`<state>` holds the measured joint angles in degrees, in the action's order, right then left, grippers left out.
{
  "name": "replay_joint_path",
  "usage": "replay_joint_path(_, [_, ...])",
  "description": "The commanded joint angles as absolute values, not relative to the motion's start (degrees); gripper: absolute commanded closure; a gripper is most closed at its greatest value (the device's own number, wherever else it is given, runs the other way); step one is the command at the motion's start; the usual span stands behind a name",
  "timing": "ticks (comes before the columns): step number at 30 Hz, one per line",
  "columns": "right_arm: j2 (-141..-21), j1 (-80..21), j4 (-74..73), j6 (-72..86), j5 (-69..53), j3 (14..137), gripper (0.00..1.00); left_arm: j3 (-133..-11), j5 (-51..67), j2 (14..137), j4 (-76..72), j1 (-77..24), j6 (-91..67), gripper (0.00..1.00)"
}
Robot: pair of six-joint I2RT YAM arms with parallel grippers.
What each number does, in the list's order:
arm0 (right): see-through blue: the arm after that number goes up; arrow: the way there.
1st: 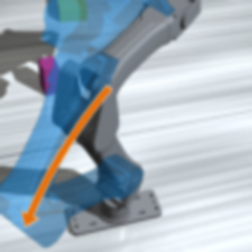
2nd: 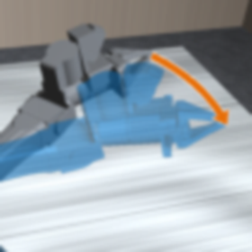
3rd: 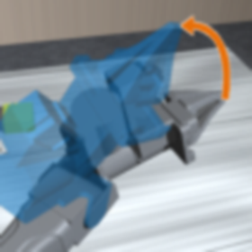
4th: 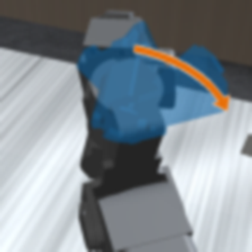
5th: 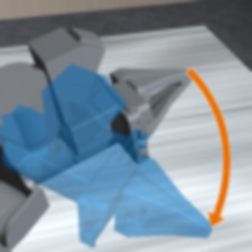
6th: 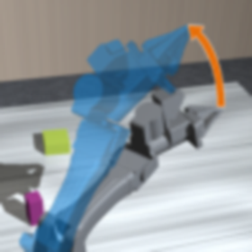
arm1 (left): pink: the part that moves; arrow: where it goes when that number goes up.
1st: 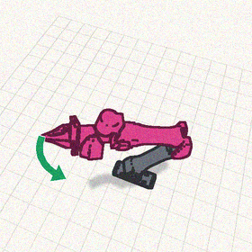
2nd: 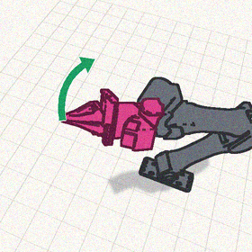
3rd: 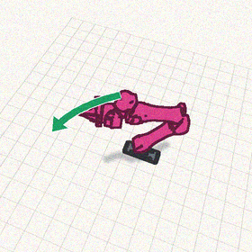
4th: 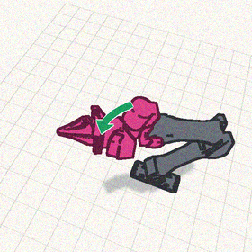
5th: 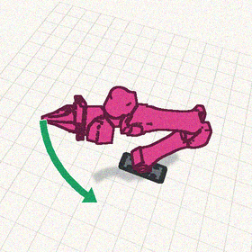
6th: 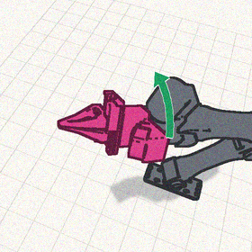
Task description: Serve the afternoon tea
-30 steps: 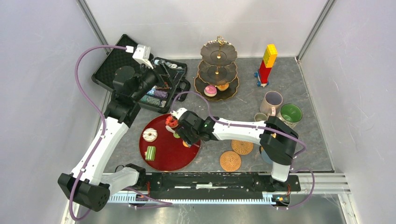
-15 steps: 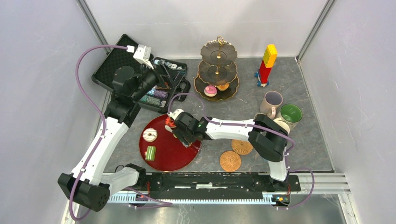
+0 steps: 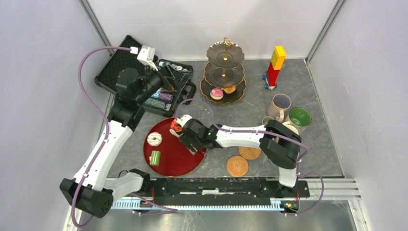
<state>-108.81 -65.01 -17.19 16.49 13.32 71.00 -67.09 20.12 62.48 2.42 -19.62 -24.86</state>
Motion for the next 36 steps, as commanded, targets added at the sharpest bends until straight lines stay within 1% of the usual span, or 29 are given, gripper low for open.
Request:
replay_joint_path(1, [-105.4, -66.09, -18.65, 15.44, 14.24, 67.87, 0.22, -66.73, 21.8, 62.71, -1.56, -19.51, -27.9, 0.0])
replay_joint_path(6, [-103.91, -66.41, -16.78, 14.94, 13.57, 65.01, 0.22, -66.46, 22.07, 63.01, -2.02, -19.46, -28.38, 0.0])
replay_joint_path(8, [-103.82, -66.36, -16.07, 14.86, 13.2, 64.74, 0.24, -66.47, 22.15, 62.98, -2.02, -19.47, -28.46, 0.0])
replay_joint_path(10, [-103.95, -66.36, -14.98, 14.43, 12.7, 64.86, 0.29, -66.45, 22.24, 63.01, -2.11, -19.5, -28.56, 0.0])
replay_joint_path(13, [-104.86, -66.36, -13.89, 14.19, 12.91, 65.47, 0.39, -66.36, 22.32, 62.99, -2.28, -19.48, -28.6, 0.0])
replay_joint_path(16, [-106.14, -66.36, -14.61, 13.74, 13.14, 67.41, 0.44, -66.36, 22.32, 63.13, -2.37, -19.5, -28.72, 0.0])
replay_joint_path(23, [-106.85, -66.36, -15.16, 13.24, 14.81, 70.25, 0.44, -66.18, 22.47, 63.56, -2.55, -19.43, -28.99, 0.0])
replay_joint_path(26, [-108.07, -66.36, -15.56, 12.99, 14.92, 71.32, 0.39, -66.18, 22.59, 63.69, -2.63, -19.5, -29.16, 0.0])
replay_joint_path(33, [-109.94, -66.36, -14.62, 12.68, 14.61, 72.09, 0.36, -65.84, 22.86, 64.18, -3.33, -19.48, -29.72, 0.0])
replay_joint_path(36, [-110.8, -66.4, -14.19, 12.43, 15.02, 72.61, 0.32, -66.17, 24.01, 65.12, -3.38, -19.43, -30.52, 0.0])
